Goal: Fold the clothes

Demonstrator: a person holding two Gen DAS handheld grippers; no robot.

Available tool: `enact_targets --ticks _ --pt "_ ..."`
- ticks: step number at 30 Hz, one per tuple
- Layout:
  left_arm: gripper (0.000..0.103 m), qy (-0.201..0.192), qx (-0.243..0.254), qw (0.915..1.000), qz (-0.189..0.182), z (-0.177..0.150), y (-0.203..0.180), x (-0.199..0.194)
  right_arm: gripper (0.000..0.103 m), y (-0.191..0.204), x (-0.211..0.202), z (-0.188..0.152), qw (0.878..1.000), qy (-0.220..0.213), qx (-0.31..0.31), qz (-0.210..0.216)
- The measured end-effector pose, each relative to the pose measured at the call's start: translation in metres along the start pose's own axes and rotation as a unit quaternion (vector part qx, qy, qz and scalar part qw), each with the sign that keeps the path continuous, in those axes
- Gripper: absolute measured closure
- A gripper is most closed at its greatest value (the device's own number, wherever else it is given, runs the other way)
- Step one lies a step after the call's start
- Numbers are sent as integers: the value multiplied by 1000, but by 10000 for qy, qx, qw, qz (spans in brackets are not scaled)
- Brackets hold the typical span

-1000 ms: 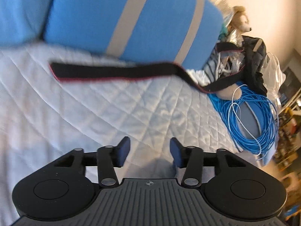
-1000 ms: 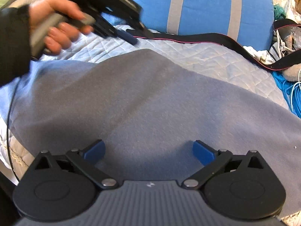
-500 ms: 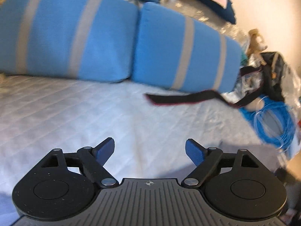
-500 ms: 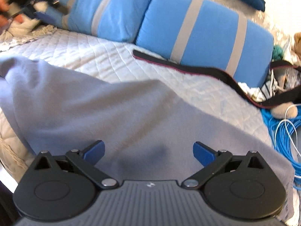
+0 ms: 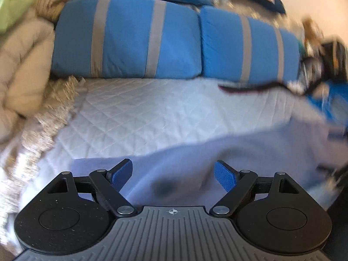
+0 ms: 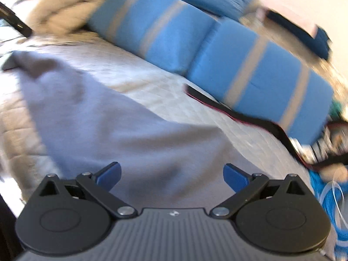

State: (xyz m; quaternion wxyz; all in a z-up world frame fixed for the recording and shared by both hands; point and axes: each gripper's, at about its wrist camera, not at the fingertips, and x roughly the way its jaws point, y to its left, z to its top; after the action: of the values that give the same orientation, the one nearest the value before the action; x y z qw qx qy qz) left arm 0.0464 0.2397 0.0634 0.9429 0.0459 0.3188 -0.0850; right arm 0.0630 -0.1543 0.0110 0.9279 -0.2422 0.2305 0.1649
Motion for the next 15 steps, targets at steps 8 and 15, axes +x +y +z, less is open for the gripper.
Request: enact_targets --ticks 8,15 --pt "21 -379 1222 9898 631 -32 -31 -24 0 57 -7 -5 9866 -419 -1577 -35" --pt "21 -370 1695 9806 913 -49 -42 -23 0 77 3 -11 9651 -407 -2539 -493"
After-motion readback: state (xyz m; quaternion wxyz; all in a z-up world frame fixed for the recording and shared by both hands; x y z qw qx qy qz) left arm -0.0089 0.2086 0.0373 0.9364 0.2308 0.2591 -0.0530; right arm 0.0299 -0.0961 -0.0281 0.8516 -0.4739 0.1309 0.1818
